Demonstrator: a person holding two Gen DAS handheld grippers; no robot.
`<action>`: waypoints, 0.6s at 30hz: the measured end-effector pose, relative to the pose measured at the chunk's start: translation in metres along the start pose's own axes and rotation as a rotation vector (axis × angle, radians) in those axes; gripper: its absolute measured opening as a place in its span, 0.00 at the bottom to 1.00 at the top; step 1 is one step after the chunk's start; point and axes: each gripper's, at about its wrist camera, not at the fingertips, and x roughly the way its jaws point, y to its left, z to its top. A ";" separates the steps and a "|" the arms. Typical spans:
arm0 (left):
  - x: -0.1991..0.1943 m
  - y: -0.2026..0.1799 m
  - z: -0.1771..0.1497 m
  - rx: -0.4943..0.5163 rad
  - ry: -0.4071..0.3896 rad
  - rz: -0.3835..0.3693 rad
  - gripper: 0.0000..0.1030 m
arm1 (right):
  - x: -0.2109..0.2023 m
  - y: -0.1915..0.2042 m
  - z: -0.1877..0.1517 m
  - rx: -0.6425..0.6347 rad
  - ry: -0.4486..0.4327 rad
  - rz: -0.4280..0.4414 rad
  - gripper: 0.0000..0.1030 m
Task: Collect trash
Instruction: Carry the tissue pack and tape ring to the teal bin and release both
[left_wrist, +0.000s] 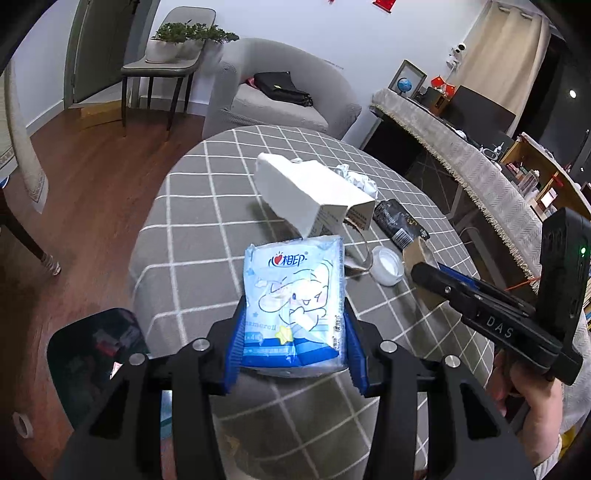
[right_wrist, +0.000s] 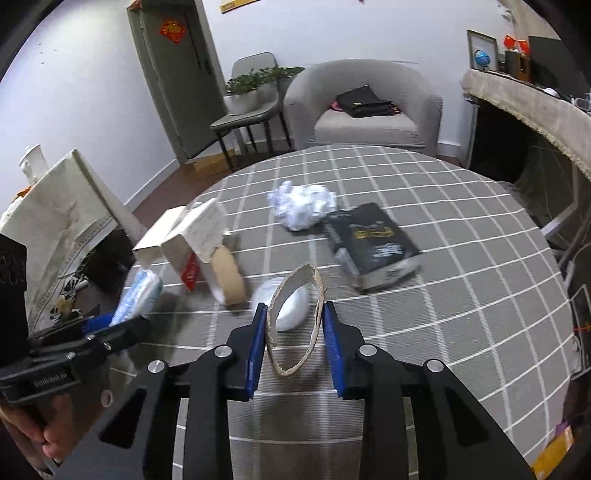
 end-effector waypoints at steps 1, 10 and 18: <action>-0.003 0.002 -0.001 -0.001 -0.001 0.002 0.48 | -0.003 0.004 0.001 -0.005 -0.011 0.006 0.29; -0.021 0.012 -0.015 0.002 0.011 0.012 0.48 | -0.005 0.030 0.002 -0.023 -0.034 0.053 0.29; -0.044 0.034 -0.025 -0.004 -0.012 0.049 0.48 | -0.003 0.067 0.002 -0.065 -0.044 0.104 0.29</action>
